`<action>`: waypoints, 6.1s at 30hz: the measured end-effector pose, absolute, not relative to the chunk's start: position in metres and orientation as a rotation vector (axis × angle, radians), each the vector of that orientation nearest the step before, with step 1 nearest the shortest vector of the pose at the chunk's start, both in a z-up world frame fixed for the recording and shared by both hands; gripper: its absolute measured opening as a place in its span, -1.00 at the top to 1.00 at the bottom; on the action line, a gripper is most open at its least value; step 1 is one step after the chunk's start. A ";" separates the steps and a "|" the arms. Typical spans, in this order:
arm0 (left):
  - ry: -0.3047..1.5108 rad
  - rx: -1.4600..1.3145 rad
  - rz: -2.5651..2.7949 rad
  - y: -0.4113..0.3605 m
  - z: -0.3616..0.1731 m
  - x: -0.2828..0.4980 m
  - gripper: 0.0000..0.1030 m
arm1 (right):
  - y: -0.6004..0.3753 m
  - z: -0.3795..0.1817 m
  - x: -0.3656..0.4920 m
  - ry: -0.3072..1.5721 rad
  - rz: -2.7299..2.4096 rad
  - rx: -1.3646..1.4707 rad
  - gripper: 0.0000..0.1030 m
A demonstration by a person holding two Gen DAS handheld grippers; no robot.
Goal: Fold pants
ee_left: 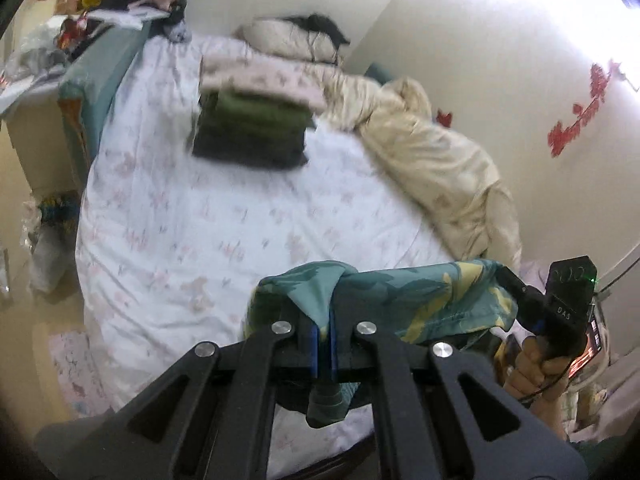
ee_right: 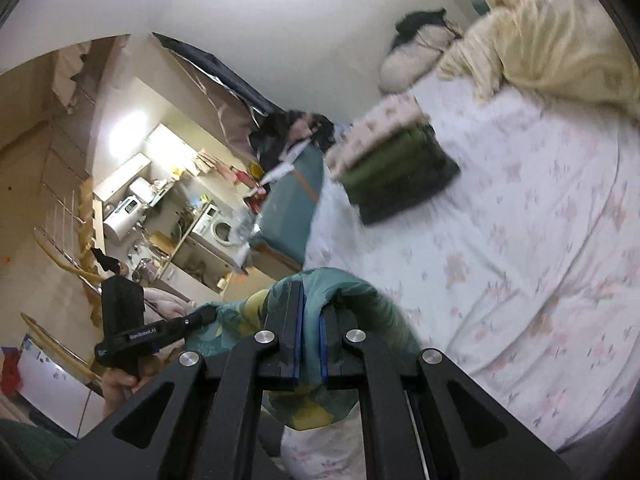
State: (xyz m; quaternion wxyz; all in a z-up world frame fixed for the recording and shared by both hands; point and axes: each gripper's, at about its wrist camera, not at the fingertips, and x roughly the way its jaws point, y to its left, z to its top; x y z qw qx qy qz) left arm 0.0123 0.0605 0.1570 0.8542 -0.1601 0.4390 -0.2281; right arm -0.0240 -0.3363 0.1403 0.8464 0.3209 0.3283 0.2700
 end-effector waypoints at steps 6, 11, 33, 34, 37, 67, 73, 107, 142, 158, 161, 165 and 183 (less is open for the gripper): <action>0.839 -0.309 -0.405 0.060 0.182 0.050 0.96 | -0.322 0.181 0.014 0.705 0.575 0.566 0.89; 0.772 -0.358 -0.359 0.069 0.188 0.079 0.96 | -0.310 0.190 0.065 0.702 0.541 0.521 0.89; 1.458 -0.111 -0.165 0.030 -0.132 0.012 0.96 | -0.283 -0.103 0.022 1.371 0.297 0.425 0.88; 1.459 -0.096 -0.170 0.030 -0.132 0.010 0.96 | -0.282 -0.101 0.020 1.373 0.298 0.396 0.87; 1.458 -0.073 -0.126 0.033 -0.133 0.007 0.88 | -0.293 -0.105 0.015 1.438 0.266 0.364 0.72; 1.438 0.010 0.040 0.032 -0.145 -0.005 0.12 | -0.304 -0.132 0.019 1.495 0.083 0.321 0.71; 1.212 -0.171 0.073 0.052 -0.092 -0.005 -0.58 | -0.326 -0.073 0.024 1.186 0.151 0.514 0.24; 1.352 -0.121 -0.354 0.024 -0.169 0.287 0.70 | -0.205 -0.148 0.300 1.265 0.534 0.204 0.65; 1.142 0.115 -0.084 -0.031 -0.068 0.125 0.76 | -0.237 -0.081 0.141 1.042 0.611 0.199 0.74; 1.044 0.210 -0.244 -0.042 -0.044 0.095 0.76 | -0.251 -0.062 0.115 1.011 0.611 0.179 0.74; 1.042 0.252 -0.279 -0.045 -0.046 0.085 0.76 | -0.249 -0.064 0.105 1.032 0.586 0.166 0.74; 1.059 0.253 -0.309 -0.040 -0.053 0.075 0.76 | -0.241 -0.067 0.093 1.055 0.552 0.129 0.74; 1.173 0.201 -0.369 -0.027 -0.094 0.041 0.74 | -0.227 -0.088 0.049 1.149 0.509 0.073 0.74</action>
